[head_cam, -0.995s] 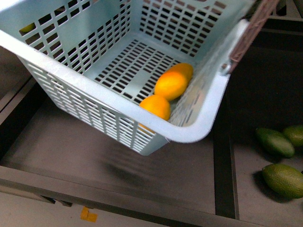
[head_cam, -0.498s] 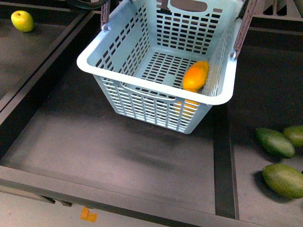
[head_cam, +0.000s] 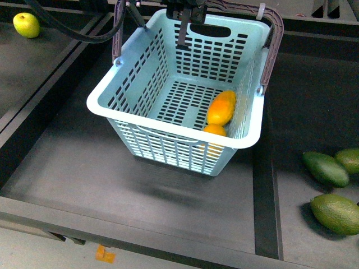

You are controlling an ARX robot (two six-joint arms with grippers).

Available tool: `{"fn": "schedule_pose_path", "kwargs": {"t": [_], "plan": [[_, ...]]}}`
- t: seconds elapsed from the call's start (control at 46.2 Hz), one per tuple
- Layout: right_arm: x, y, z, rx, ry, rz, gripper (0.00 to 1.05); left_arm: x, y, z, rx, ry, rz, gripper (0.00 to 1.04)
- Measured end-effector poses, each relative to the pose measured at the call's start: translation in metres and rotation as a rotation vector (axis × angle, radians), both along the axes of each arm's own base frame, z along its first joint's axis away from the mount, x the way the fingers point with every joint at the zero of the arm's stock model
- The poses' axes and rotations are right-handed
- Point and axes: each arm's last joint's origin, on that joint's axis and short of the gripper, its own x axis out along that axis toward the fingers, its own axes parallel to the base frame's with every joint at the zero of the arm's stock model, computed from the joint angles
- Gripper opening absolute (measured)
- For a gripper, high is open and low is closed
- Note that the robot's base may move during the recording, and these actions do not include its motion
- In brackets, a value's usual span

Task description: Pick lemon and mango into basket

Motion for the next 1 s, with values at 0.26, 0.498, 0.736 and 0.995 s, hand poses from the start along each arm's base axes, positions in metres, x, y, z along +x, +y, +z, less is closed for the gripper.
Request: {"fn": "schedule_pose_path", "kwargs": {"t": [0.26,0.498,0.736,0.995], "plan": [[0.0,0.0,0.0,0.0,0.0,0.0,0.96,-0.024,0.016,0.024,-0.034,-0.035,0.07,0.58],[0.0,0.0,0.0,0.0,0.0,0.0,0.96,-0.071,0.035,0.06,0.073,0.037,0.157,0.99],[0.0,0.0,0.0,0.0,0.0,0.0,0.96,-0.118,0.055,0.066,0.298,-0.263,-0.15,0.77],[0.0,0.0,0.0,0.0,0.0,-0.002,0.96,-0.186,0.159,0.055,1.153,-0.593,-0.333,0.34]]}}
